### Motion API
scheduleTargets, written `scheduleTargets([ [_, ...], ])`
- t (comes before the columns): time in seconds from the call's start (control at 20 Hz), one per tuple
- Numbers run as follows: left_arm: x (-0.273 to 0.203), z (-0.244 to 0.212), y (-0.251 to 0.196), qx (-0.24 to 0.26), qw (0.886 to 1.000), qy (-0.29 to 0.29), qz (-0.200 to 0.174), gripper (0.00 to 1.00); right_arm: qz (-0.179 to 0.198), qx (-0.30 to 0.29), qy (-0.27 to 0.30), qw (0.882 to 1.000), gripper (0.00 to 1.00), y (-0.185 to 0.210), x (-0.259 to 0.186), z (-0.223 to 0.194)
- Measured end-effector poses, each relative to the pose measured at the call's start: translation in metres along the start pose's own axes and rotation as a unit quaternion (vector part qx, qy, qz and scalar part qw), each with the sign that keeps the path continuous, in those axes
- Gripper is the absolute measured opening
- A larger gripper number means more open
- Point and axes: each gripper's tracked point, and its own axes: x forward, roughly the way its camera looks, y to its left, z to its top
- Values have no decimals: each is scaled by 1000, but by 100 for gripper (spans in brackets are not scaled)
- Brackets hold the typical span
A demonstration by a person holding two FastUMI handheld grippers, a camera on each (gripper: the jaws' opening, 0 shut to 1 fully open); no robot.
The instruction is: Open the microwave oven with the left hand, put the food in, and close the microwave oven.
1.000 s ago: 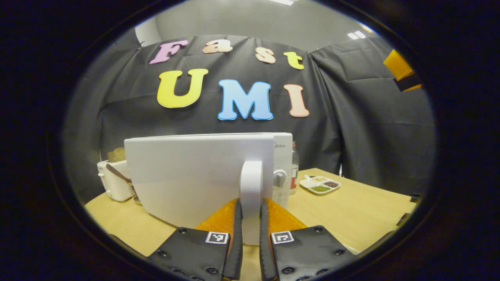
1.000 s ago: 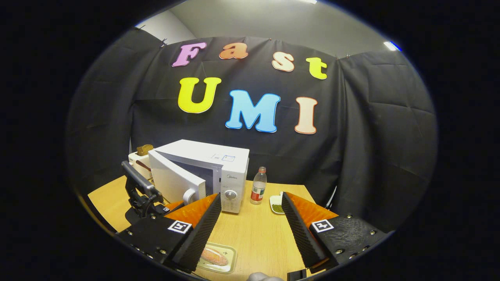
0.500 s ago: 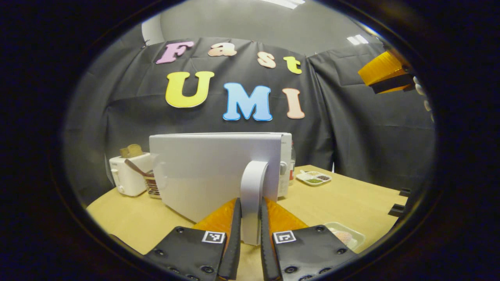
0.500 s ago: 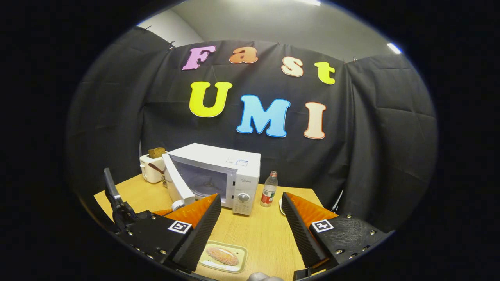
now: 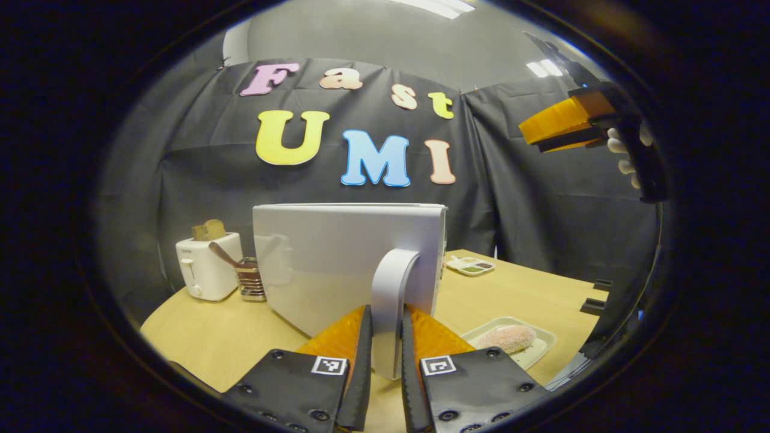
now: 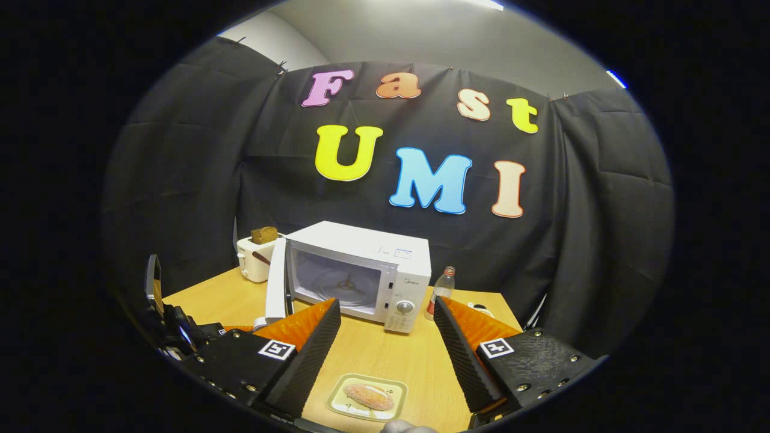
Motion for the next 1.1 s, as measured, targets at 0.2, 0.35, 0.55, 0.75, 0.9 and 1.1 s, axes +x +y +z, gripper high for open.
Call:
scheduleTargets([
  [0.2, -29, -3, 27, -4, 1000, -3, -28, 30, 10, -10, -1, 1000, 96, 16, 2, 6],
  [0.35, -51, -6, 51, -2, 1000, -4, -31, 29, 21, -8, 0, 1000, 96, 31, 6, 8],
  [0.55, -76, -7, 87, -10, 1000, -1, -25, 29, 35, -10, -1, 999, 96, 48, 8, 11],
  [0.75, -96, -10, 133, -20, 1000, 6, 13, 29, 44, -4, 2, 999, 96, 59, 10, 11],
  [0.9, -110, -13, 168, -23, 998, 4, 56, 28, 49, -5, 2, 999, 95, 66, 12, 10],
  [1.1, -111, -13, 172, -17, 998, 3, 55, 28, 57, -2, 4, 998, 95, 74, 13, 8],
])
